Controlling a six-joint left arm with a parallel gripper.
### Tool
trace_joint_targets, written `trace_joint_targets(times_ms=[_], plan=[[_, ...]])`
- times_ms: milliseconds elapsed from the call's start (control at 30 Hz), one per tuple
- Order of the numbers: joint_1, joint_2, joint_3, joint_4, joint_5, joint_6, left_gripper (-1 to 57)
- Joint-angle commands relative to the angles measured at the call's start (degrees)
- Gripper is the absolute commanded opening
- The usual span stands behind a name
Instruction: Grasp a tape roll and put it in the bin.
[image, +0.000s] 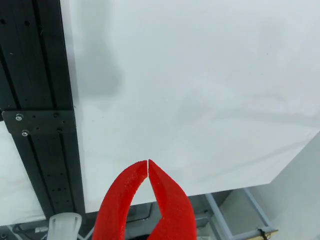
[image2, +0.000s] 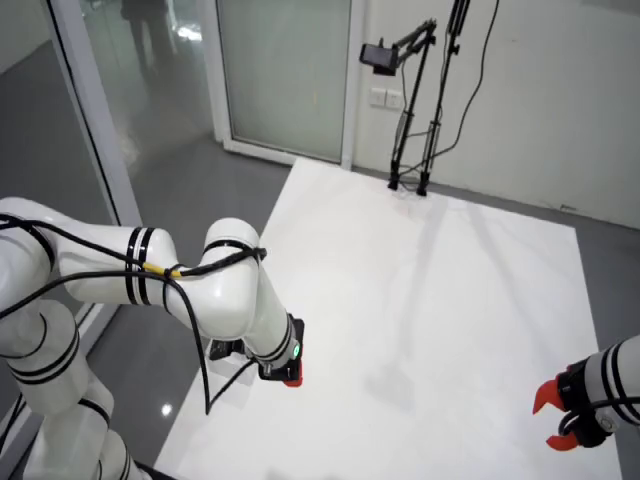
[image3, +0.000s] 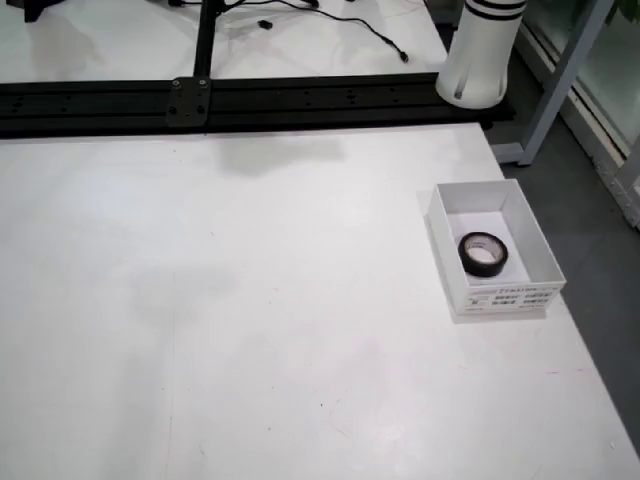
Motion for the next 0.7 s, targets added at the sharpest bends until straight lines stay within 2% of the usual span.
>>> trace_joint_targets(times_ms=[33,700], plan=[[0.5,0.0,0.0,-0.1,0.1,0.0,-0.5],[1.3,0.0,0.0,0.0,0.1,0.0,-0.5]])
